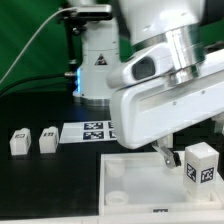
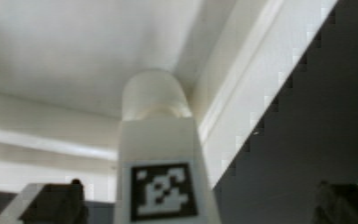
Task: Assemble one leg
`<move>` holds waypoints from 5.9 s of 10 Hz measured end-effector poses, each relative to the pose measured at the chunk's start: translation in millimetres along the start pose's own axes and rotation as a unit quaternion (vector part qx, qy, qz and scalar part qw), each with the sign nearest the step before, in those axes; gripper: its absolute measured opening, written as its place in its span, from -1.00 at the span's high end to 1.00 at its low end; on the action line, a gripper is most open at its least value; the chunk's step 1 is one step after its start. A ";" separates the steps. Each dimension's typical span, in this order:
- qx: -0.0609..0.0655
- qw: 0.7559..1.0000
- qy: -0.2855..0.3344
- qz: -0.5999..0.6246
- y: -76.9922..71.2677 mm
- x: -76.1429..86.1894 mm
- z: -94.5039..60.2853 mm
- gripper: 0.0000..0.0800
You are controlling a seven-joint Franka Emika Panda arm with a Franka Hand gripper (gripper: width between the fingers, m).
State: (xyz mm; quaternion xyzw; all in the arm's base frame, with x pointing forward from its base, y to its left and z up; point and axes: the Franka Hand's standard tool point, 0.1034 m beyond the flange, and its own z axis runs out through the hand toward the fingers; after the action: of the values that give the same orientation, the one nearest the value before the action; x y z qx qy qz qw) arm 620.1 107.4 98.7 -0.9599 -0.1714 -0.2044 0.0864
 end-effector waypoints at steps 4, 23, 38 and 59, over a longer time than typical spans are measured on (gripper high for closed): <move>0.000 1.000 0.000 0.000 0.0 0.0 0.0 -0.62; 0.102 0.927 -0.360 0.032 -25.9 -14.4 1.3 -0.62; 0.054 0.937 -0.310 0.154 1.6 4.5 24.2 0.23; -0.042 0.846 -0.268 0.459 -16.4 5.1 22.9 -0.62</move>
Offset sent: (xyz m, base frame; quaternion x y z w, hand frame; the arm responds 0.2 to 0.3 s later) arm -0.0012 0.0104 -0.0181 0.0153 -0.2636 0.0498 0.9632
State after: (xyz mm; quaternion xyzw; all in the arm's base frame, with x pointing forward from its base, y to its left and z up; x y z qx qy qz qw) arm 626.8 129.4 81.8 -0.9491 0.2813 0.1164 0.0808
